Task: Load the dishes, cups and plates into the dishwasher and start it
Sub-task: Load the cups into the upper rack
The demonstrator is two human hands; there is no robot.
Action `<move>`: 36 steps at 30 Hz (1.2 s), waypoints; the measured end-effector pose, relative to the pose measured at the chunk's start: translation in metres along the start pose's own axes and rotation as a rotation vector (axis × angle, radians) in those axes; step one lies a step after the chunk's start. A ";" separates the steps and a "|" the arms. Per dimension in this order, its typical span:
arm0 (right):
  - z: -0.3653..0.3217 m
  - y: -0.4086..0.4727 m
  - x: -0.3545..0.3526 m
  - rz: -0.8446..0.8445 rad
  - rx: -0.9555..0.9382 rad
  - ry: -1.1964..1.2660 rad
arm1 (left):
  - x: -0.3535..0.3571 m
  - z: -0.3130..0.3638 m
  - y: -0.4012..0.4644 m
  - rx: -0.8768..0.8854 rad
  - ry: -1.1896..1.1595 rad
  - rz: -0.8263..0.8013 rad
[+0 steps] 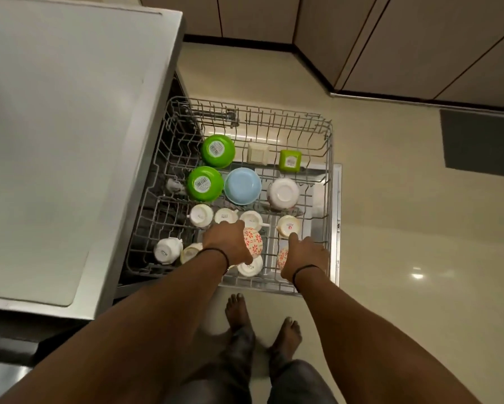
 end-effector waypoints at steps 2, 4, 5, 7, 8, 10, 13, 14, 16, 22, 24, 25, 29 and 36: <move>-0.002 0.004 0.005 -0.003 0.000 0.001 | -0.001 0.004 0.006 0.023 0.035 -0.023; -0.003 0.006 0.010 -0.005 -0.012 -0.003 | 0.001 0.010 0.011 0.039 0.058 -0.041; -0.002 0.006 0.013 -0.005 -0.017 -0.006 | 0.003 0.013 0.013 0.041 0.062 -0.046; -0.001 0.006 0.020 -0.007 -0.021 -0.003 | 0.004 0.019 0.018 0.040 0.069 -0.052; 0.000 0.006 0.023 -0.006 -0.025 -0.001 | 0.003 0.022 0.020 0.040 0.073 -0.052; 0.002 0.006 0.026 0.002 -0.042 -0.007 | 0.001 0.025 0.023 0.030 0.077 -0.050; 0.004 0.004 0.024 0.004 -0.067 0.012 | -0.002 0.030 0.025 0.021 0.089 -0.064; 0.004 0.004 0.023 0.004 -0.074 0.029 | -0.003 0.032 0.025 0.020 0.093 -0.064; 0.004 0.004 0.021 0.002 -0.089 0.058 | -0.006 0.034 0.025 0.013 0.103 -0.059; -0.001 0.003 0.023 0.019 -0.088 0.034 | -0.006 0.035 0.023 -0.019 0.112 -0.047; 0.001 0.000 0.025 0.059 -0.061 0.004 | -0.004 0.035 0.022 -0.021 0.117 -0.045; 0.003 -0.001 0.027 0.071 -0.047 -0.006 | -0.003 0.036 0.021 -0.021 0.120 -0.044; 0.013 0.002 0.034 0.052 -0.050 0.026 | 0.002 0.041 0.018 -0.028 0.127 -0.038; 0.018 0.005 0.035 -0.022 -0.058 0.177 | 0.006 0.051 0.017 -0.013 0.142 -0.011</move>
Point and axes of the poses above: each hand's wrist, its own y-axis towards the middle knuckle, its own x-axis out of the palm, z = x × y, the point moved 3 cm from there along y, towards the middle knuckle, and after that the axes turned 11 degrees about x, right-handed, at the moved point
